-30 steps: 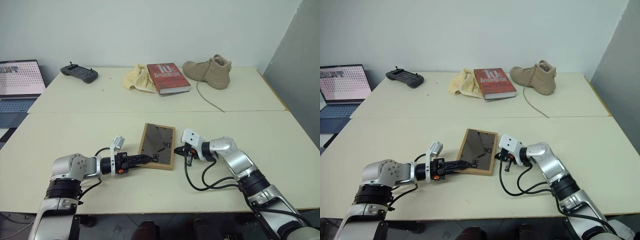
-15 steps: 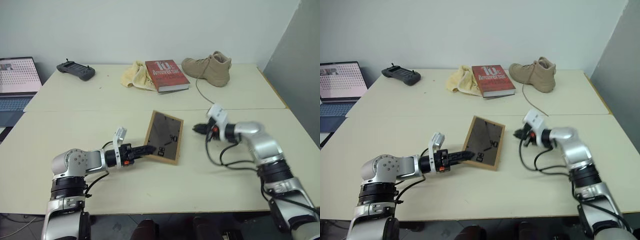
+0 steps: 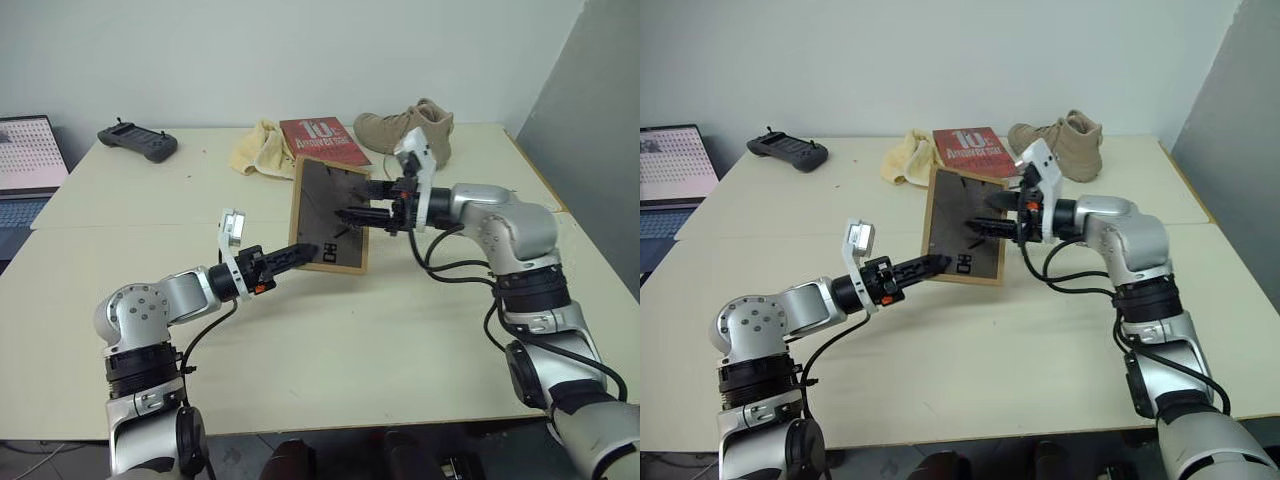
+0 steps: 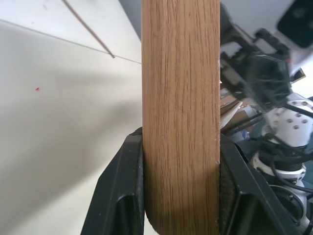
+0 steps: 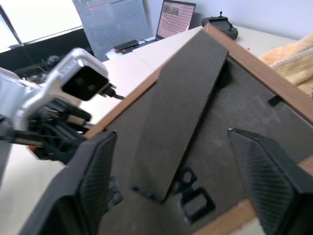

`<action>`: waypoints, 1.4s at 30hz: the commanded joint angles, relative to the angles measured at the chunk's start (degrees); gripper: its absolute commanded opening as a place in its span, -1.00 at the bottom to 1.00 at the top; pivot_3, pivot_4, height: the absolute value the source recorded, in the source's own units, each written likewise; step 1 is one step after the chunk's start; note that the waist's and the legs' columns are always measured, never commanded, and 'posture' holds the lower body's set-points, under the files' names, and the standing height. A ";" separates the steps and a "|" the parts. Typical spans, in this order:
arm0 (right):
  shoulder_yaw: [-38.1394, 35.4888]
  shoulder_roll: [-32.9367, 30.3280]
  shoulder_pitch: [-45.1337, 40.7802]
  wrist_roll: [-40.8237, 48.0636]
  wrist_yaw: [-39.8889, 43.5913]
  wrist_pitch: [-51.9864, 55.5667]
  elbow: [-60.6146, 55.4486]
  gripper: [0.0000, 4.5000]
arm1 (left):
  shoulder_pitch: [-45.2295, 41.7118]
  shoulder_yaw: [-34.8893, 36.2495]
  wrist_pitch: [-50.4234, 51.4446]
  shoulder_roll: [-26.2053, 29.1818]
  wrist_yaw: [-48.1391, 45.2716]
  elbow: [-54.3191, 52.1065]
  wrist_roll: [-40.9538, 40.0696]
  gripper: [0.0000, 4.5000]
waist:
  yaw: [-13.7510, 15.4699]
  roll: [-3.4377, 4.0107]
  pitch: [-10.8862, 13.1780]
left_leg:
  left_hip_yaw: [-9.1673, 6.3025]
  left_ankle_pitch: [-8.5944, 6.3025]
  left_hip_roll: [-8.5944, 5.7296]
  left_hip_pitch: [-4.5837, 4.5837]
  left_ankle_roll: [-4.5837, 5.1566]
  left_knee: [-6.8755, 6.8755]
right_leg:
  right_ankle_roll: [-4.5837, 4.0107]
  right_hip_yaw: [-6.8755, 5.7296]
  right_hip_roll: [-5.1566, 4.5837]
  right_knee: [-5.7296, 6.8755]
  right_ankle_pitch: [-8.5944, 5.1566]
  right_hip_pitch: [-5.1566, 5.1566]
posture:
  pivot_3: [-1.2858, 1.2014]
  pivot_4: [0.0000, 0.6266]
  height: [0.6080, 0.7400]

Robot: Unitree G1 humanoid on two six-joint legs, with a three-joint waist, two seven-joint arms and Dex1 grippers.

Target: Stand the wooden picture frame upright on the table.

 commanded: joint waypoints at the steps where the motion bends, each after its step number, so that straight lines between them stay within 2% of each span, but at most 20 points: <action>1: 2.45 3.02 -2.00 -2.38 -1.01 -5.55 1.96 0.97 | -0.23 1.37 -1.60 0.17 0.02 -3.96 -3.89 -0.42 | -0.02 0.00 0.00 | 0.00 0.01 0.00 0.00 -0.02 0.00 | 0.00 0.00 0.00 0.00 0.00 -0.01 | 0.03 -0.52 1.00; 5: 1.72 5.62 -1.84 1.25 1.34 -3.94 -0.62 0.97 | 0.23 1.96 -1.65 -0.11 1.42 -4.54 -4.65 -0.42 | -0.03 0.00 0.00 | 0.00 0.02 0.00 -0.07 -0.04 0.00 | 0.00 0.00 0.00 0.01 0.00 -0.07 | 0.03 -0.52 1.00; 9: -0.55 4.91 -0.63 6.81 4.75 0.22 -5.26 0.97 | 0.66 2.63 -1.29 0.16 2.53 -4.78 -5.68 -0.42 | 0.16 -0.01 0.00 | -0.03 0.03 0.00 -0.19 -0.05 0.03 | 0.00 -0.02 -0.01 0.00 0.01 -0.15 | 0.03 -0.52 1.00; 15: -4.58 -1.08 4.49 13.55 7.33 8.03 -12.52 0.97 | 2.01 3.65 0.70 -0.54 7.03 -5.24 -7.98 -0.42 | 0.18 -0.01 0.00 | -0.05 0.00 -0.02 -0.19 -0.01 0.03 | 0.00 -0.03 -0.02 0.00 0.01 -0.14 | 0.03 -0.52 1.00; 18: -5.05 -3.71 6.55 14.13 7.48 8.73 -14.31 0.97 | 2.67 3.96 1.80 -0.80 8.68 -5.79 -9.89 -0.42 | 0.13 -0.02 0.01 | -0.05 -0.04 -0.02 -0.20 0.08 0.03 | 0.00 -0.03 -0.02 0.00 0.01 -0.15 | 0.03 -0.52 1.00; 20: -4.79 -6.08 8.08 10.48 5.98 4.58 -13.32 0.97 | 3.22 4.28 2.69 -0.98 9.99 -5.68 -11.05 -0.42 | 0.11 -0.02 0.01 | -0.06 -0.06 -0.01 -0.19 0.10 0.02 | 0.00 -0.03 -0.02 0.01 0.01 -0.15 | 0.03 -0.52 1.00; 24: -4.64 -12.32 12.38 1.40 6.44 -13.21 -9.59 0.97 | 4.31 6.80 7.96 -1.89 15.63 -4.00 -20.52 -0.42 | 0.13 -0.03 0.01 | -0.03 -0.07 -0.02 -0.19 0.12 0.03 | 0.00 -0.02 -0.02 0.01 0.00 -0.14 | 0.03 -0.52 1.00; 28: -1.16 -14.99 15.81 -12.56 3.47 -47.61 -0.94 0.97 | 6.20 5.77 6.26 -0.15 26.25 0.12 -36.31 -0.42 | 0.09 -0.07 0.04 | 0.00 -0.06 -0.02 -0.19 0.10 0.05 | 0.01 -0.01 -0.02 0.02 0.00 -0.13 | 0.03 -0.52 1.00; 29: 1.11 -15.87 15.20 -20.57 -3.38 -59.88 3.51 0.97 | 7.35 3.42 3.72 1.22 29.68 0.55 -42.85 -0.42 | -0.08 -0.07 0.04 | 0.01 -0.05 -0.01 -0.18 0.09 0.06 | 0.01 -0.01 -0.02 0.02 0.00 -0.13 | 0.03 -0.52 1.00; 31: 3.66 -16.14 13.23 -31.54 -13.91 -77.58 11.38 0.97 | 9.44 -1.09 -1.41 3.66 35.76 -0.25 -53.23 -0.42 | -0.22 -0.08 0.04 | 0.12 0.02 0.04 -0.09 -0.04 0.06 | 0.02 0.05 0.00 0.07 0.00 -0.12 | 0.03 -0.52 1.00; 33: 4.94 -15.97 10.92 -38.79 -22.59 -87.75 17.27 0.97 | 10.56 -3.66 -4.45 4.71 38.24 -1.45 -56.99 -0.42 | -0.15 -0.08 0.05 | 0.20 0.04 0.07 -0.04 -0.07 0.05 | 0.02 0.10 0.00 0.10 0.00 -0.13 | 0.03 -0.52 1.00; 34: 6.01 -15.79 9.08 -45.02 -30.12 -92.17 19.57 0.97 | 11.29 -4.52 -5.40 4.66 38.34 -2.42 -57.32 -0.42 | -0.13 -0.09 0.05 | 0.23 0.05 0.07 -0.04 -0.08 0.05 | 0.02 0.10 0.00 0.10 0.00 -0.13 | 0.03 -0.52 1.00; 37: 8.63 -14.76 4.11 -58.55 -48.27 -98.65 24.53 0.97 | 13.02 -6.45 -7.76 4.12 38.28 -5.01 -57.32 -0.42 | -0.09 -0.09 0.05 | 0.30 0.09 0.07 -0.05 -0.15 0.07 | 0.01 0.15 0.01 0.10 0.00 -0.12 | 0.03 -0.52 1.00; 42: 13.04 -13.00 -0.92 -69.69 -64.92 -101.47 28.09 0.97 | 14.77 -8.56 -10.02 4.25 37.51 -7.55 -57.32 -0.42 | 0.15 -0.18 0.05 | 0.27 0.15 0.07 -0.04 -0.25 0.07 | 0.00 0.14 0.04 0.04 0.00 -0.08 | 0.03 -0.52 1.00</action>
